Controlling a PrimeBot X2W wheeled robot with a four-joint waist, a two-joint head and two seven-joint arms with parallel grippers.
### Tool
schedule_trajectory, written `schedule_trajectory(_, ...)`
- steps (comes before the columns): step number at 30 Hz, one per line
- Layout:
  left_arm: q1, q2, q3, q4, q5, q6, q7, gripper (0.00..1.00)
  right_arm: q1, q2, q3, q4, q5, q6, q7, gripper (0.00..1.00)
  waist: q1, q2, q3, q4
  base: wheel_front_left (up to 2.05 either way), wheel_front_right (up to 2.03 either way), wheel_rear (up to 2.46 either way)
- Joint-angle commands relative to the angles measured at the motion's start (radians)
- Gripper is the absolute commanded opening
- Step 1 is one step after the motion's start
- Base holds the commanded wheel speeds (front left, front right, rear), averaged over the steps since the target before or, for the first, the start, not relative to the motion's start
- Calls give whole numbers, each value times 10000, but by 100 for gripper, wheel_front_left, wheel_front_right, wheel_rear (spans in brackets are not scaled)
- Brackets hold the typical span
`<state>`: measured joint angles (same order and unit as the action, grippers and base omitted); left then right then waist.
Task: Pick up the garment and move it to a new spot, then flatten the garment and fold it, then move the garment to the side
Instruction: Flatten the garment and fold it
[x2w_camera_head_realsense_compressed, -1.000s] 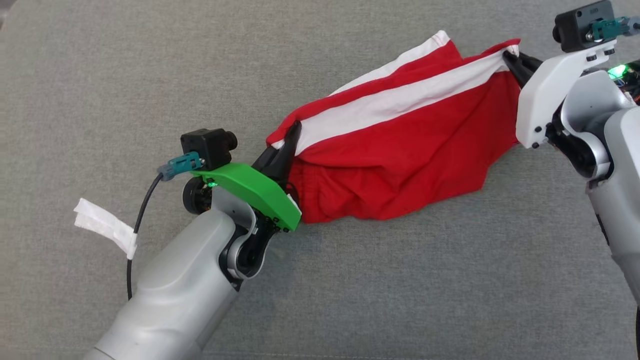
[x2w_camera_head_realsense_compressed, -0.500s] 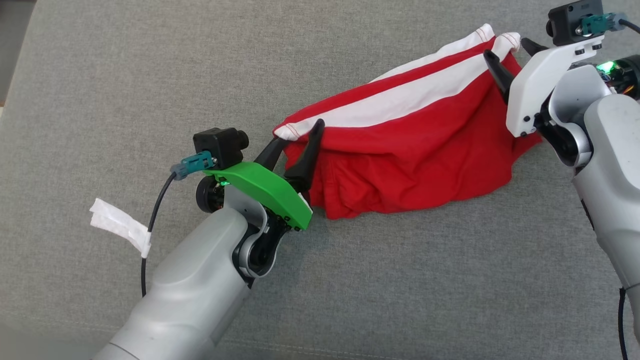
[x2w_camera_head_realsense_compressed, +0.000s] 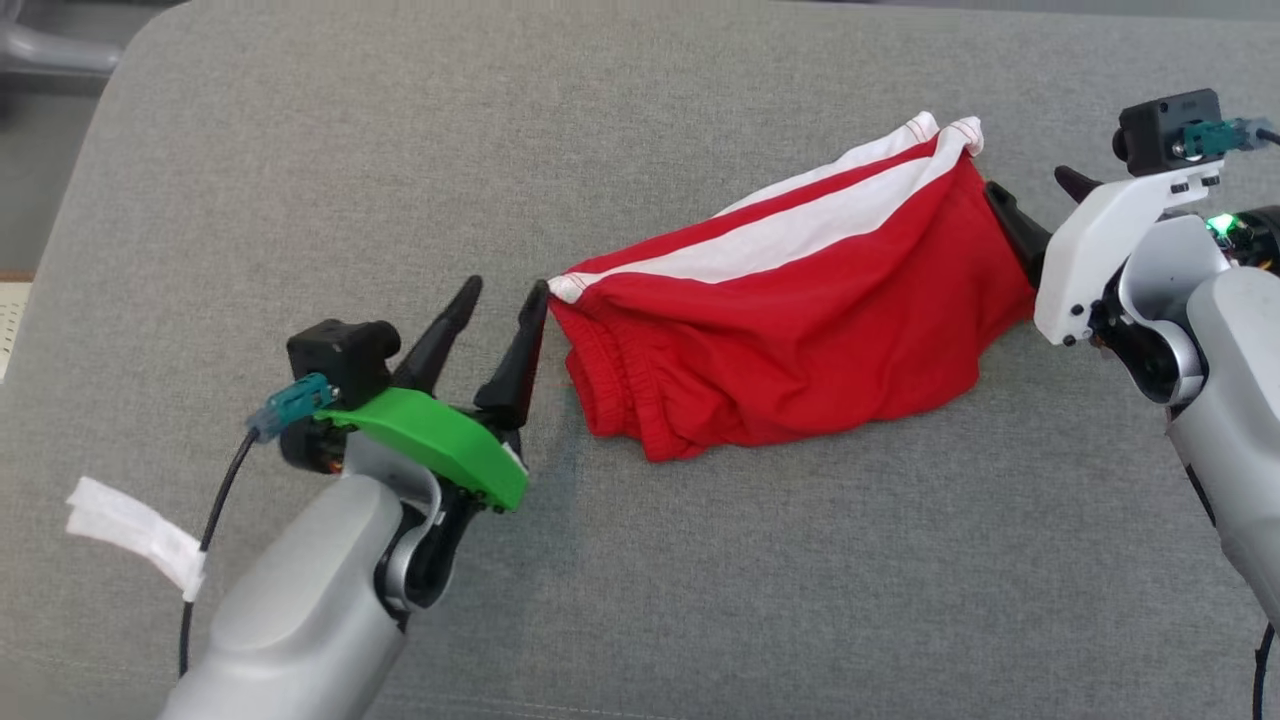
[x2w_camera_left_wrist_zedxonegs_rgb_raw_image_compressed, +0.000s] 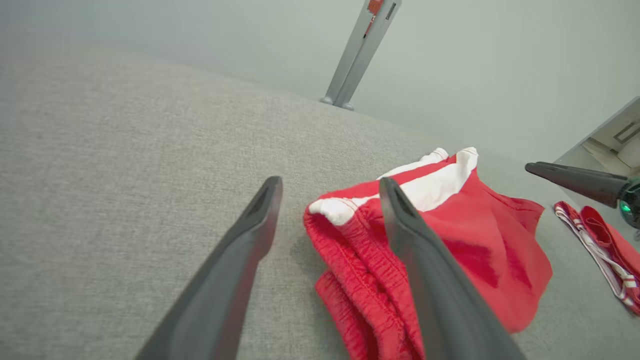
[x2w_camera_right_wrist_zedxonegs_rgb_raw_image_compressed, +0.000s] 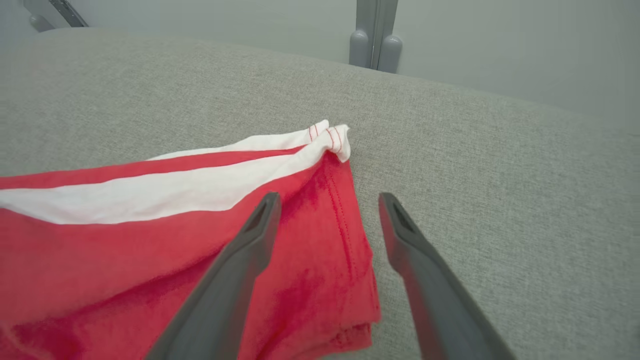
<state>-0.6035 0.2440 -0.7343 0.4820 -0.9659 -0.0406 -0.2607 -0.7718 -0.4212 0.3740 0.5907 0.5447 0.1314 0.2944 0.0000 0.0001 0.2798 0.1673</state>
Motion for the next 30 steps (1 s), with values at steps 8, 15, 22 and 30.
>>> schedule_trajectory(8,1992,-235,3499,-1987,3732,413,-43,100,793,-83,-695,75,437,-17,-206,100,0,-1,-258,217,0,0,0)
schedule_trajectory(15,2890,-1317,5723,-2832,5801,-280,-42,100,477,276,-1442,884,598,-16,-498,100,0,-1,141,445,0,0,0)
schedule_trajectory(22,3063,-1812,6492,-2968,6491,-735,-43,100,-173,595,-1748,2127,-27,-16,-768,100,0,-1,640,723,0,0,0)
schedule_trajectory(30,3042,-1922,6559,-2785,6700,-878,-43,100,-424,1085,-1524,3305,-311,-9,-187,100,0,-1,732,988,0,0,0)
